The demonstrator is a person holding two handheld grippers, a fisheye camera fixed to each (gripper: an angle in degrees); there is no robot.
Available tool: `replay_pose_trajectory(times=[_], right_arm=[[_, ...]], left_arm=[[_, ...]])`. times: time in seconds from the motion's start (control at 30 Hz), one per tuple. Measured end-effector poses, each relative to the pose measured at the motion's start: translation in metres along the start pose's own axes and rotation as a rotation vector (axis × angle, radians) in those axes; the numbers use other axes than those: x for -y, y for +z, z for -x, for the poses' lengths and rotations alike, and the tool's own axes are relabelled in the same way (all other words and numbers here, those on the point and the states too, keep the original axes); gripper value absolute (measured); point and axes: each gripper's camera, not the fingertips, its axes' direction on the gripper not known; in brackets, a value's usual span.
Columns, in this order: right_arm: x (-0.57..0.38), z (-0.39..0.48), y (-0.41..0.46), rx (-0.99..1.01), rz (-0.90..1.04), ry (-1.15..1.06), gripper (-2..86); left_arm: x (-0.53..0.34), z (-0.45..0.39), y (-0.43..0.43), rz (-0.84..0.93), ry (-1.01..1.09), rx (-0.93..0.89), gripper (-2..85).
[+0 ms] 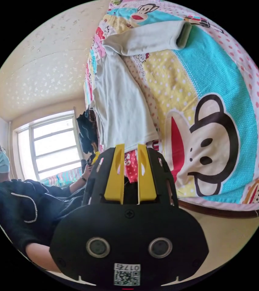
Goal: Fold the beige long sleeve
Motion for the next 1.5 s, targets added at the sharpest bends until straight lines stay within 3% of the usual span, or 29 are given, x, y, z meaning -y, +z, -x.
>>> replay_pose_trajectory(times=[0.13,0.47,0.6,0.77,0.83,0.93,1.07,1.2,1.37,1.5], right_arm=[[-0.012,0.013,-0.015,-0.032,0.009,-0.015,6.5],[-0.03,0.055,0.03,-0.077,0.161,-0.093,5.3],[-0.031,0.07,0.038,-0.077,0.201,-0.118,4.4],[-0.028,0.087,0.044,-0.045,0.198,-0.144,3.3],[-0.027,0.091,0.051,-0.04,0.213,-0.152,3.2],[-0.03,0.096,0.067,-0.057,0.278,-0.162,3.3],[-0.042,0.112,0.076,-0.087,0.352,-0.19,3.9],[-0.048,0.125,0.072,-0.107,0.347,-0.202,4.6],[-0.04,0.143,0.089,-0.085,0.351,-0.193,5.2],[-0.03,0.17,0.115,-0.108,0.419,-0.247,5.2]], left_arm=[[0.033,0.031,-0.07,-0.212,-0.098,-0.037,10.7],[0.123,0.102,-0.047,-0.089,-0.308,-0.137,7.3],[0.126,0.1,-0.091,-0.118,-0.217,-0.395,3.0],[0.142,0.058,-0.205,-0.157,-0.042,-0.262,2.8],[0.144,0.056,-0.241,-0.136,-0.01,-0.026,2.9],[0.143,0.092,-0.252,-0.12,-0.05,0.16,2.5],[0.128,0.165,-0.238,-0.151,-0.198,0.068,4.2],[0.095,0.207,-0.224,-0.307,-0.284,-0.188,7.8],[0.108,0.185,-0.177,-0.229,-0.138,-0.175,11.0],[0.121,0.197,-0.149,-0.187,-0.25,-0.03,5.3]])
